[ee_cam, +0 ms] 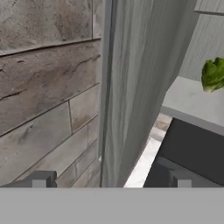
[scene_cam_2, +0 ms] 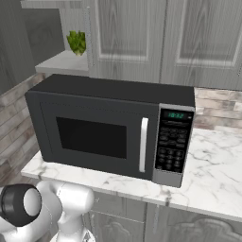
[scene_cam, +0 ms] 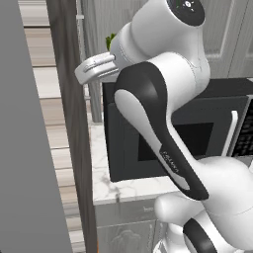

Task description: Pick the candle and candle from the dining table and place them in the open cabinet. Close the cabinet after placing the objects.

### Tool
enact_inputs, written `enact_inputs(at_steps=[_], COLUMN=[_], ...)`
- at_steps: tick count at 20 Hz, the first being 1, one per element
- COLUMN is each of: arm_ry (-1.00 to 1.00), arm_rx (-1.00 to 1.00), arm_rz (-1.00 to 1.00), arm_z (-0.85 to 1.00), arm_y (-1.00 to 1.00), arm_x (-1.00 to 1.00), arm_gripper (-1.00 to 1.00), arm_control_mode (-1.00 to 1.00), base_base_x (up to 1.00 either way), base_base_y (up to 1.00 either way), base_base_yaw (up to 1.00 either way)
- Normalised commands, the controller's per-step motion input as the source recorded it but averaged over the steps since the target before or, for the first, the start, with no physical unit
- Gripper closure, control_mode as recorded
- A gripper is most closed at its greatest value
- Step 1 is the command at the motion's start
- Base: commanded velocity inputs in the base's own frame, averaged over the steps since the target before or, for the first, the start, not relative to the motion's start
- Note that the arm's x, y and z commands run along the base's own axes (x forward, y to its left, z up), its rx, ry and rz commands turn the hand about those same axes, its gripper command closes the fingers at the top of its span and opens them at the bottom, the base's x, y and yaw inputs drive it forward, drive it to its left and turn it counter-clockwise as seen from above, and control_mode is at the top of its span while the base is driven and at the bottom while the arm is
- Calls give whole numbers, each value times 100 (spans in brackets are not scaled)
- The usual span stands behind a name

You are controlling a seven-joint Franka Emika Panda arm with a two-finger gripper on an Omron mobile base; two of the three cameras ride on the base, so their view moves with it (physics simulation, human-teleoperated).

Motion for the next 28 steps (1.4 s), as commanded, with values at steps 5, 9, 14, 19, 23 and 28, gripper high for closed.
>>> enact_inputs(at_steps=[5, 9, 14, 19, 23, 28], arm_ry=[0, 0, 0, 0, 0, 0], arm_rx=[0, 0, 0, 0, 0, 0], arm_rz=[0, 0, 0, 0, 0, 0], arm_z=[0, -3, -4, -2, 0, -7], arm_y=[4, 11, 19, 16, 11, 23], arm_x=[27, 33, 32, 27, 24, 16], arm_gripper=[-100, -100, -100, -100, -100, -100], arm_control_mode=[-100, -100, -100, -100, -100, -100], base_base_x=[0, 0, 0, 0, 0, 0], base_base_y=[0, 0, 0, 0, 0, 0], base_base_yaw=[0, 0, 0, 0, 0, 0])
